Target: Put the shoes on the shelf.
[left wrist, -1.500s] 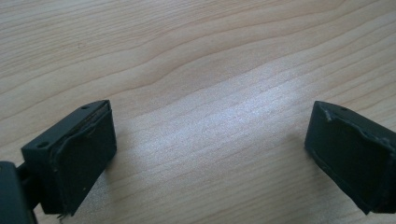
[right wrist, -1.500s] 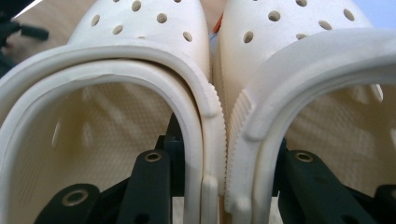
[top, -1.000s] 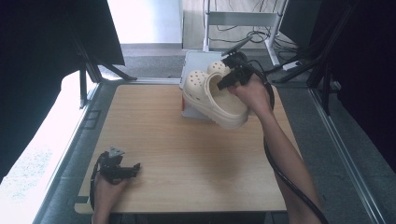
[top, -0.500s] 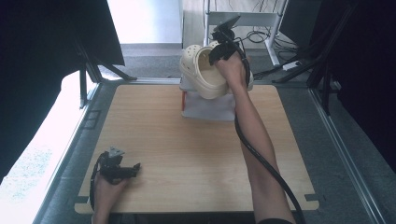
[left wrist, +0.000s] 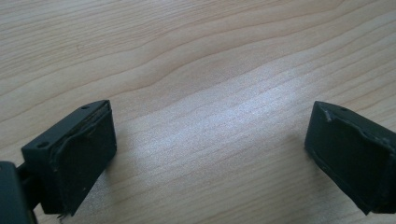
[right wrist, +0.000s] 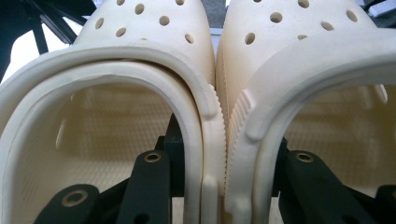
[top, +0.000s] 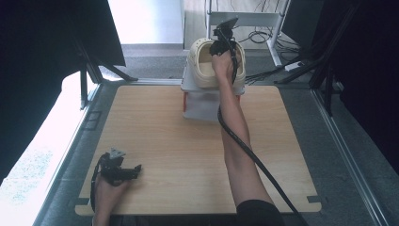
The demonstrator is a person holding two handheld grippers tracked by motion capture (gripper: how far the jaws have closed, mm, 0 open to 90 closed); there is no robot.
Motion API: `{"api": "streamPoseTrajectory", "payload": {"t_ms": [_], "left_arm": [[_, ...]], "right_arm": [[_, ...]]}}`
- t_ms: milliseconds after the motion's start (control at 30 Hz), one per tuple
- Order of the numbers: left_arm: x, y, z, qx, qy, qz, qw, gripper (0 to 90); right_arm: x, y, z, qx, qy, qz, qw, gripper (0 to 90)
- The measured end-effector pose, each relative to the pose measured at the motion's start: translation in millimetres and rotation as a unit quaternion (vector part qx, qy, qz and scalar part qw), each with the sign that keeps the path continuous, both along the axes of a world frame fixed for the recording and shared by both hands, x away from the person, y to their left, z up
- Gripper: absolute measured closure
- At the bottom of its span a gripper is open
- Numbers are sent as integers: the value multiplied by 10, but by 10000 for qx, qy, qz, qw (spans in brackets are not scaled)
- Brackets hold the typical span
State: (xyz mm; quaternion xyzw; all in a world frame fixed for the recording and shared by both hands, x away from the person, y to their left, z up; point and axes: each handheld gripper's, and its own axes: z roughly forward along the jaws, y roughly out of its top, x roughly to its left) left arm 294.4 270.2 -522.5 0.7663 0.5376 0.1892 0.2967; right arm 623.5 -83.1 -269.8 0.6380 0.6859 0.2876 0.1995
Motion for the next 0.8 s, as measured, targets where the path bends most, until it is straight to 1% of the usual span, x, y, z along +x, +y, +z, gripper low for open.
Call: {"api": "streamPoseTrajectory", "payload": {"t_ms": [133, 200, 333, 400, 467, 500, 533, 567, 633, 700, 733, 767, 800], "left_arm": [[1, 0, 0, -3, 2, -2, 10000, 20], [1, 0, 0, -3, 3, -3, 10000, 20], [1, 0, 0, -2, 2, -6, 10000, 21], [1, 0, 0, -1, 3, -7, 10000, 21], [1, 0, 0, 0, 2, -7, 10000, 21], [1, -1, 0, -1, 2, -7, 10000, 21], [1, -1, 0, 0, 3, -7, 10000, 21], [1, -1, 0, 1, 2, -7, 10000, 21], [1, -1, 0, 1, 2, -6, 10000, 21], [2, -2, 1, 3, 3, -6, 10000, 21], [2, -2, 0, 1, 2, -4, 10000, 21], [2, -2, 0, 1, 2, -3, 10000, 21], [2, -2, 0, 1, 2, -4, 10000, 21]], "right_arm": [[99, 22, -124, 86, -43, -139, 9999, 651], [134, 52, -198, 24, -34, -181, 9998, 647], [163, 60, -298, 49, 81, -85, 9999, 623], [146, 43, -311, 95, -4, -17, 10000, 595], [130, 26, -306, 158, -36, 113, 9998, 541], [113, 13, -297, 167, -98, 194, 9996, 509], [96, -1, -286, 178, -150, 253, 9994, 455], [82, -15, -276, 211, -149, 334, 9991, 408], [49, -46, -257, 278, -167, 599, 9977, 328], [14, -79, -238, 227, -206, 785, 9964, 281], [-5, -94, -229, 270, -222, 896, 9954, 267], [-25, -107, -222, 277, -252, 991, 9944, 234], [-43, -114, -218, 232, -253, 1050, 9939, 205]]}}
